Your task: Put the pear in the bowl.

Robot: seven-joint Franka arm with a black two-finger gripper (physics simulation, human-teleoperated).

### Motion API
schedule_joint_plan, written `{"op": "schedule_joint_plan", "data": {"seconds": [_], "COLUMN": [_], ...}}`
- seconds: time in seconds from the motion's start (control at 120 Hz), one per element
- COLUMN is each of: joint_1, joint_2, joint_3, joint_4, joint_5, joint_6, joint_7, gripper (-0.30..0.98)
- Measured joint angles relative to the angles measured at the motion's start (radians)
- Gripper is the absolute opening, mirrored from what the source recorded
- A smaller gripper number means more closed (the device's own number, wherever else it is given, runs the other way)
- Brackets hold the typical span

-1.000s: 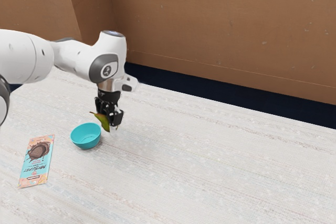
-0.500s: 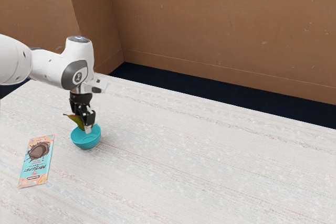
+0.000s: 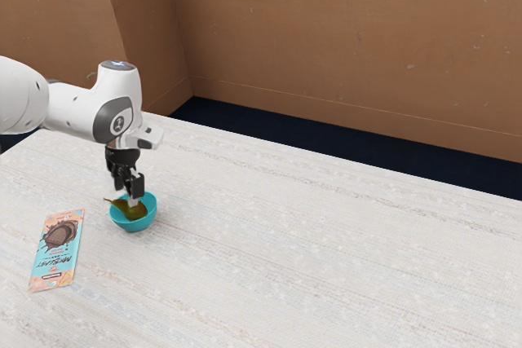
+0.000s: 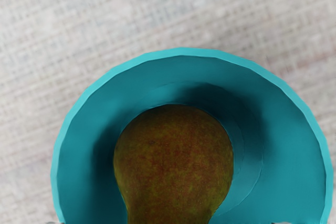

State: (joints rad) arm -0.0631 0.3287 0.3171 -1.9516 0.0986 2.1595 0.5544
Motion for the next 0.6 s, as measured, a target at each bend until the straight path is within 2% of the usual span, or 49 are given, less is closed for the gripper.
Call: {"op": "schedule_joint_plan", "data": {"seconds": [0.2, 0.3, 0.392, 0.475, 0.6], "joint_1": [-0.022, -0.088, -0.113, -0.125, -0.142], "joint_2": [-0.027, -0.13, -0.218, -0.237, -0.234], "joint_3": [-0.002, -0.014, -0.082, -0.155, -0.181], "joint_4": [0.033, 0.176, 0.293, 0.409, 0.44], "joint_5": [-0.01, -0.018, -0.036, -0.055, -0.089], "joint_6": [-0.019, -0.123, -0.263, -0.389, -0.501], "joint_7": [0.041, 0.031, -0.01, -0.056, -0.114], "gripper": [0.62, 0.64, 0.66, 0.67, 0.68]}}
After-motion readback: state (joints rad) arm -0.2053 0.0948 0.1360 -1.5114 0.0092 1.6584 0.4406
